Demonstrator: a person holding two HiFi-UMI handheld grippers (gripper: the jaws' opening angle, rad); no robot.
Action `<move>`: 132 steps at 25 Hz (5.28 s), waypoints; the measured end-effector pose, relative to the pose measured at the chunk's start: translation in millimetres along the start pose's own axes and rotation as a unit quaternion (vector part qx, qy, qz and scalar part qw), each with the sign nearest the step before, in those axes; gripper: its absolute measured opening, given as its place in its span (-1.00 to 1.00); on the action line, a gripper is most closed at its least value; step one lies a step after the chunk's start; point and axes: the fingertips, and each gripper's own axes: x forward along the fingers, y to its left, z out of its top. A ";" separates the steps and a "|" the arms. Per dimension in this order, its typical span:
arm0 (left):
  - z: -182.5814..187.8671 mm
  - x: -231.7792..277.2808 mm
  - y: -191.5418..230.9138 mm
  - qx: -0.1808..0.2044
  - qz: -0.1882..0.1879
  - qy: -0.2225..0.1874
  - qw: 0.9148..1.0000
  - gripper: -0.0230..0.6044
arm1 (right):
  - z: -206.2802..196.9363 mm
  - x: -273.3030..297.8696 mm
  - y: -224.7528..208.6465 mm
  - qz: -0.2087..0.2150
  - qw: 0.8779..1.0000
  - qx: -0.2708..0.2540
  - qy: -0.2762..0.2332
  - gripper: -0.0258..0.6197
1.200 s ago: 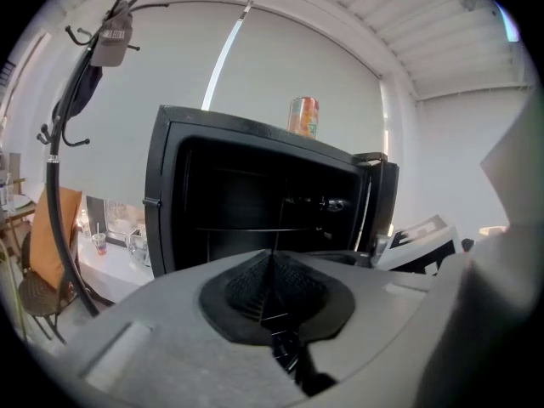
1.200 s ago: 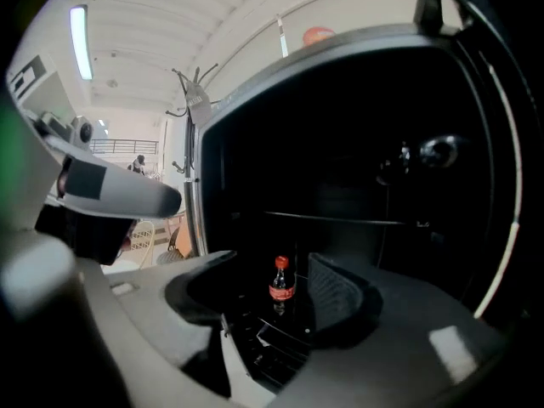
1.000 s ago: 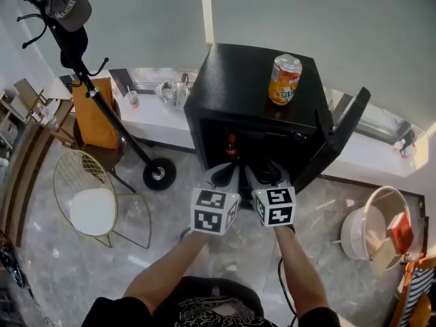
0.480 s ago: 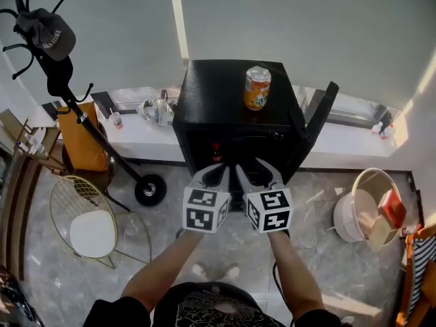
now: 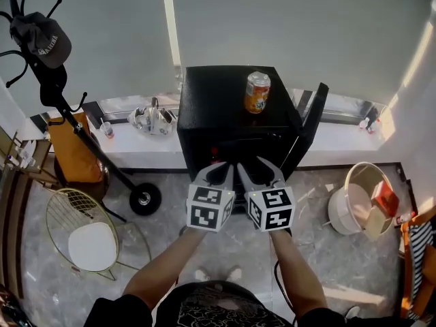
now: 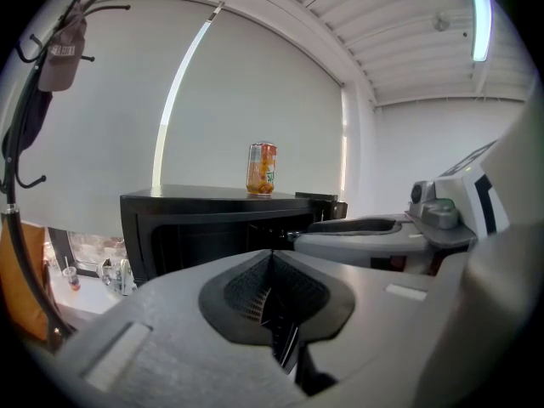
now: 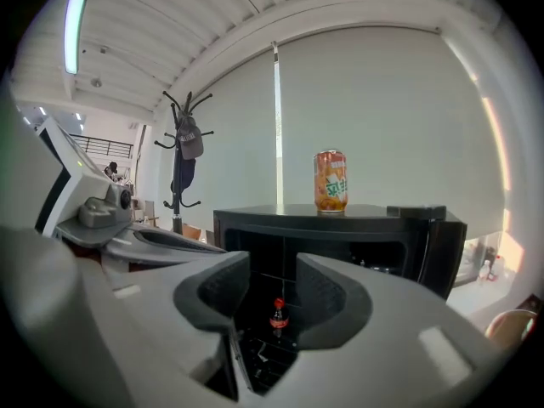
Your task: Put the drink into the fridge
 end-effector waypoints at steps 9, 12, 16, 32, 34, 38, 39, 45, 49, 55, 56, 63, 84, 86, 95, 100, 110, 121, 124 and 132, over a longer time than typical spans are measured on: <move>37.4 -4.7 12.6 0.010 -0.052 -0.021 0.998 -0.91 | 48.5 6.1 -11.7 -0.067 0.997 -0.013 -0.020 -0.38; 49.8 -1.7 12.0 0.010 -0.079 -0.016 0.997 -0.91 | 65.8 8.7 -18.8 -0.082 0.996 -0.015 -0.025 -0.38; 69.8 1.8 13.3 0.015 -0.093 -0.026 0.995 -0.91 | 83.4 15.6 -24.9 -0.092 0.995 -0.020 -0.029 -0.38; 114.8 50.9 22.3 0.016 -0.032 -0.054 0.998 -0.91 | 120.9 65.8 -82.7 -0.057 0.998 -0.014 -0.030 -0.25; 121.1 56.3 25.9 0.013 -0.020 -0.058 0.998 -0.91 | 124.0 74.5 -88.3 -0.049 0.998 -0.013 -0.026 -0.18; 127.8 62.4 31.5 0.002 -0.005 -0.062 0.998 -0.91 | 125.2 92.0 -95.6 -0.039 0.999 -0.006 -0.020 0.00; 128.6 63.4 31.8 -0.002 -0.003 -0.063 0.998 -0.91 | 124.8 95.7 -97.0 -0.036 0.999 -0.004 -0.018 0.03; 130.1 69.7 36.8 -0.005 0.025 -0.061 0.998 -0.91 | 123.7 114.3 -106.7 -0.025 0.999 0.021 -0.011 0.22; 127.0 73.9 39.6 -0.007 0.043 -0.056 0.997 -0.91 | 123.2 127.4 -108.9 -0.007 0.999 0.034 0.000 0.23; 122.5 78.7 41.4 -0.008 0.068 -0.049 0.996 -0.91 | 120.3 141.4 -115.1 -0.004 1.000 0.018 0.013 0.23; 121.7 79.0 41.7 -0.008 0.073 -0.048 0.996 -0.91 | 120.7 142.6 -115.9 -0.003 1.000 0.018 0.012 0.23; 116.6 79.6 40.8 -0.014 0.106 -0.046 0.993 -0.91 | 120.2 146.6 -111.8 0.034 0.999 -0.003 0.017 0.11; 93.4 34.8 28.3 -0.016 0.108 -0.042 0.993 -0.91 | 125.2 94.6 -71.3 0.060 0.998 -0.016 -0.023 0.10; 90.2 26.2 26.9 -0.017 0.100 -0.043 0.994 -0.91 | 125.1 84.5 -64.7 0.055 0.998 -0.013 -0.026 0.10; 63.7 -16.9 15.9 -0.017 0.066 -0.043 0.997 -0.91 | 109.2 33.6 -26.0 0.029 0.999 -0.016 -0.037 0.10; 44.9 -35.5 11.1 -0.019 0.047 -0.038 0.998 -0.91 | 95.7 7.8 -7.3 0.014 0.999 -0.018 -0.041 0.10; 9.0 -49.6 13.8 -0.033 0.036 -0.037 0.998 -0.91 | 48.0 -7.1 18.8 0.013 0.999 -0.021 -0.029 0.10; -53.9 -14.4 17.8 -0.050 0.041 -0.018 0.998 -0.91 | -23.3 22.2 2.5 0.021 0.999 -0.012 -0.022 0.10; -72.8 4.6 20.8 -0.050 0.040 -0.012 0.998 -0.91 | -43.0 36.4 -9.4 0.018 0.999 -0.008 -0.026 0.10; -117.4 56.7 28.1 -0.048 0.039 -0.009 0.998 -0.91 | -108.4 76.0 -44.1 0.007 1.000 0.000 -0.019 0.10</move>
